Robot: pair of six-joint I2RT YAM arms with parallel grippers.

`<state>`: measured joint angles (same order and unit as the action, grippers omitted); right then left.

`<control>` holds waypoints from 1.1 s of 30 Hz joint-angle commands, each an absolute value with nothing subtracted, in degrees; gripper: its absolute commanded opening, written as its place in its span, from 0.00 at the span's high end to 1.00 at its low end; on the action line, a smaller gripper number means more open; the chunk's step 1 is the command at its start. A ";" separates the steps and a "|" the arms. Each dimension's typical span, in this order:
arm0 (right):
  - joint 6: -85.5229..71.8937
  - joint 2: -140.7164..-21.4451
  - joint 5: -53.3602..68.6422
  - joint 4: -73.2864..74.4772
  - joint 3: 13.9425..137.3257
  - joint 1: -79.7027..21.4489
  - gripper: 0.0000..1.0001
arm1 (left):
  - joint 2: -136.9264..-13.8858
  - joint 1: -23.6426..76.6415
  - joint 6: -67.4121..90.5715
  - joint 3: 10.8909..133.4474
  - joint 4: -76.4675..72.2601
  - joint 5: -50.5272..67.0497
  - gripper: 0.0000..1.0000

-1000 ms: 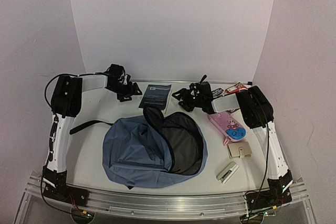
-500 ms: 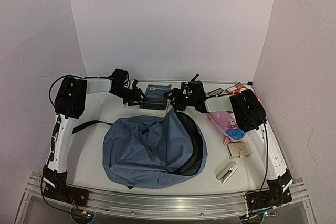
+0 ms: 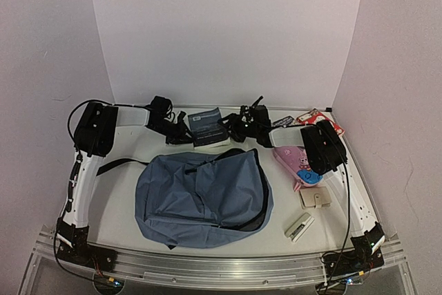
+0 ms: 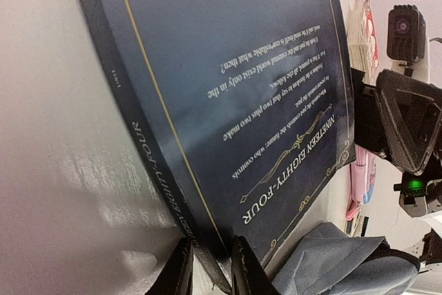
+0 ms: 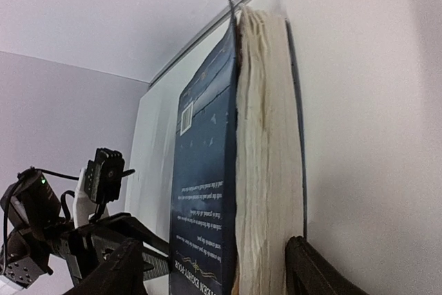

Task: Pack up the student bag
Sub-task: Pick up the book from the center of the board.

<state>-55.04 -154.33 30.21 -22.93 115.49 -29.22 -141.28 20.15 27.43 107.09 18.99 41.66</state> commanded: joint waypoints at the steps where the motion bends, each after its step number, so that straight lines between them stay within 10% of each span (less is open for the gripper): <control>1: -55.50 -157.25 35.17 -20.25 115.12 -32.03 0.45 | -142.25 23.55 27.95 107.12 14.07 44.70 0.82; 14: -57.06 -151.03 37.06 -28.16 109.07 -31.95 1.00 | -139.59 23.55 32.72 105.31 7.88 43.11 0.81; 26: -72.10 -139.72 33.86 -51.83 96.41 -29.92 1.00 | -124.16 21.45 42.45 87.65 -7.37 42.77 0.31; 33: -75.83 -133.42 33.74 -59.48 91.59 -29.72 1.00 | -115.91 21.45 42.14 83.84 -4.62 38.44 0.24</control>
